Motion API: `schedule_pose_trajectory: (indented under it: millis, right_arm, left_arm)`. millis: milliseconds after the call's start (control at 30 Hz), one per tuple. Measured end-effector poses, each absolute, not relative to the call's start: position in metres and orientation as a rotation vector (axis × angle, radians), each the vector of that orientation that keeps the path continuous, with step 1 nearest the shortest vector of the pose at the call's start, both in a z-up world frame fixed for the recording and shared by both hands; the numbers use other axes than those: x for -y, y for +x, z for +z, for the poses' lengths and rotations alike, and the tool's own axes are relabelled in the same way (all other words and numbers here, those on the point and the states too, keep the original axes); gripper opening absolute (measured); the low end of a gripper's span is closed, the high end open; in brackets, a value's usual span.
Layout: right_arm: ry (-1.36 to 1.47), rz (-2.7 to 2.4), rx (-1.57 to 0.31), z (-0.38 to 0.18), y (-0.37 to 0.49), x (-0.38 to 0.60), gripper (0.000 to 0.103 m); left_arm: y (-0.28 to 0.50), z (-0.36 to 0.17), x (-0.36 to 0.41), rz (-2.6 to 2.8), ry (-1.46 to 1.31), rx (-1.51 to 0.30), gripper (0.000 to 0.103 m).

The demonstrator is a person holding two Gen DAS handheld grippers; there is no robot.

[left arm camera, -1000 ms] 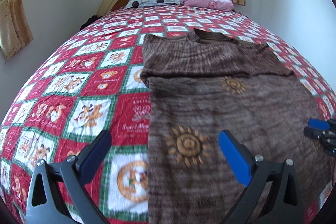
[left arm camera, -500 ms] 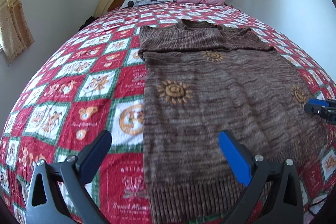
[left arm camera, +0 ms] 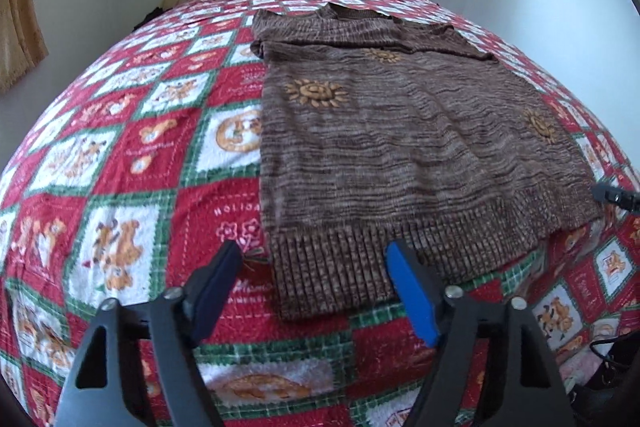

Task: Fold small clothes

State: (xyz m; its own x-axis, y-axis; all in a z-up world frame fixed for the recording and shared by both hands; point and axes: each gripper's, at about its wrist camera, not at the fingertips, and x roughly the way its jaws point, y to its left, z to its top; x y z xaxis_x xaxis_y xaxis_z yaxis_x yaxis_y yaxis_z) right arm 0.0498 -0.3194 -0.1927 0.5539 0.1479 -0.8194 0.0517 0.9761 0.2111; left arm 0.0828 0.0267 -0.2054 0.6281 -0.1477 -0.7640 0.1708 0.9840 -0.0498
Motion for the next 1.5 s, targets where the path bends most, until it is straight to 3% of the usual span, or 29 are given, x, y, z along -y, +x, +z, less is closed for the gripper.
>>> schedule_pose_trajectory:
  millis: [300,467,533,633,1300,1400,1467,1500]
  right_arm:
    - [0.284,0.059,-0.977,-0.198,0.041,0.335,0.050]
    - [0.288,0.074,-0.977,-0.198,0.040,0.332,0.050]
    - [0.299,0.083,-0.974,-0.199,0.039,0.333,0.050]
    - [0.310,0.087,-0.973,-0.199,0.038,0.335,0.048]
    - [0.335,0.116,-0.929,-0.203,0.037,0.332,0.042]
    - [0.335,0.101,-0.928,-0.204,0.036,0.332,0.033]
    - [0.390,0.105,-0.934,-0.206,0.036,0.342,0.018]
    - [0.420,0.115,-0.939,-0.208,0.036,0.346,0.017]
  left_arm:
    - [0.077,-0.206,-0.041,-0.201,-0.075,-0.876,0.071]
    - [0.070,-0.206,-0.040,-0.203,-0.062,-0.867,0.053]
    - [0.071,-0.205,-0.041,-0.210,-0.069,-0.864,0.036]
    - [0.070,-0.204,-0.042,-0.230,-0.081,-0.864,0.022]
    - [0.071,-0.210,-0.045,-0.255,-0.126,-0.819,0.032]
    - [0.071,-0.210,-0.047,-0.267,-0.138,-0.806,0.033]
    - [0.071,-0.211,-0.048,-0.272,-0.149,-0.802,0.033]
    - [0.070,-0.211,-0.048,-0.274,-0.148,-0.799,0.033]
